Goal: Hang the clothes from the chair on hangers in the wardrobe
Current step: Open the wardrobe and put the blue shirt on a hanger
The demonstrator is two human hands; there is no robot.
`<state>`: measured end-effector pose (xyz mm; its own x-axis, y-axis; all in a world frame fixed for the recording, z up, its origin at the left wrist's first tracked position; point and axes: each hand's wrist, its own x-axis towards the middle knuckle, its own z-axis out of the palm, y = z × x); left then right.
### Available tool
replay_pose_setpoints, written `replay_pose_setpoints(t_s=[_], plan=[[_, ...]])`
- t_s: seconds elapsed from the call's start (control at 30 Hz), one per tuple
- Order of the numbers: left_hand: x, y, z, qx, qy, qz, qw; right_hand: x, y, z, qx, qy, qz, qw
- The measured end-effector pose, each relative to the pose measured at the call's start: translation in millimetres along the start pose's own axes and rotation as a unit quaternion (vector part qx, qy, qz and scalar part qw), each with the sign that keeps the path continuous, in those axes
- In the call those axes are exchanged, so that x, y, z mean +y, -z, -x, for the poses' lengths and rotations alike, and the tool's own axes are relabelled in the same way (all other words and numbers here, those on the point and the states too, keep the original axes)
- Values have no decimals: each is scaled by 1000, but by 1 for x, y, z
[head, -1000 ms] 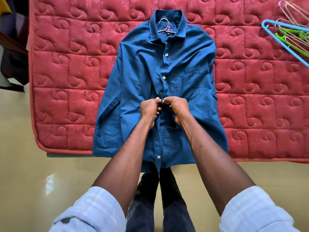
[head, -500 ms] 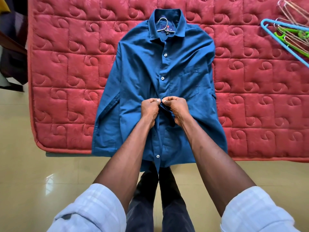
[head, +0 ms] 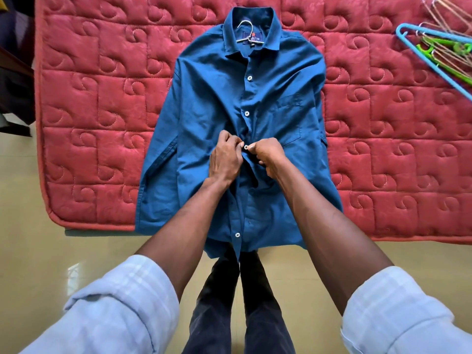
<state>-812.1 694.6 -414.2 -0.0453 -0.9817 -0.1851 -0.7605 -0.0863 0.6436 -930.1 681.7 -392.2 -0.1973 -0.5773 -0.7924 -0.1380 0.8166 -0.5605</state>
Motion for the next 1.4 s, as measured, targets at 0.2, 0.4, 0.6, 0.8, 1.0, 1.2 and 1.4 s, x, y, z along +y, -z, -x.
replay_pose_setpoints(t_s=[0.2,0.4,0.6,0.8,1.0,1.2,1.4], plan=[[0,29,23,213,74,134,965,38,8,25,143,78,-255,953],[-6,19,113,130,146,123,973,91,-13,87,270,186,-52,943],[-14,2,144,-18,164,-3,986,120,-38,86,278,162,178,930],[-24,22,155,-118,7,-42,992,117,-37,79,293,203,257,898],[-21,31,145,-45,8,68,997,111,-38,79,257,190,341,884],[-7,18,101,-9,70,160,985,115,-32,92,229,220,311,896],[-26,-1,93,-60,141,177,972,133,-25,115,222,240,323,888]])
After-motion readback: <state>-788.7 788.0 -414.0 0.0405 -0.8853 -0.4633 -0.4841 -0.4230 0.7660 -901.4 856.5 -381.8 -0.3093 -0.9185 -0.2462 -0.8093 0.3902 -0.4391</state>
